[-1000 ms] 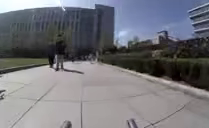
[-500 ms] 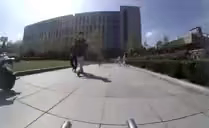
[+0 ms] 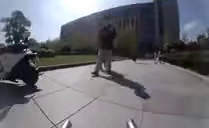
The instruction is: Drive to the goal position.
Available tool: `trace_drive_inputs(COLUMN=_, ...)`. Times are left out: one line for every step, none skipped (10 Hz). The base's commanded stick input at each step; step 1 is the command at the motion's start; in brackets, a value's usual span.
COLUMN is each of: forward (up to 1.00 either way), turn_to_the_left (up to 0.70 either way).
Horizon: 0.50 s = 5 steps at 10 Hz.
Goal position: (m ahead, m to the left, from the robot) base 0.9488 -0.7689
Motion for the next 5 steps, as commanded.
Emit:
trace_drive_inputs(forward=0.00, turn_to_the_left=0.00)
trace_drive_inputs(forward=0.00, turn_to_the_left=0.00)
trace_drive_inputs(forward=0.00, turn_to_the_left=0.00)
trace_drive_inputs(forward=0.00, turn_to_the_left=0.00)
trace_drive_inputs(forward=0.00, turn_to_the_left=0.00)
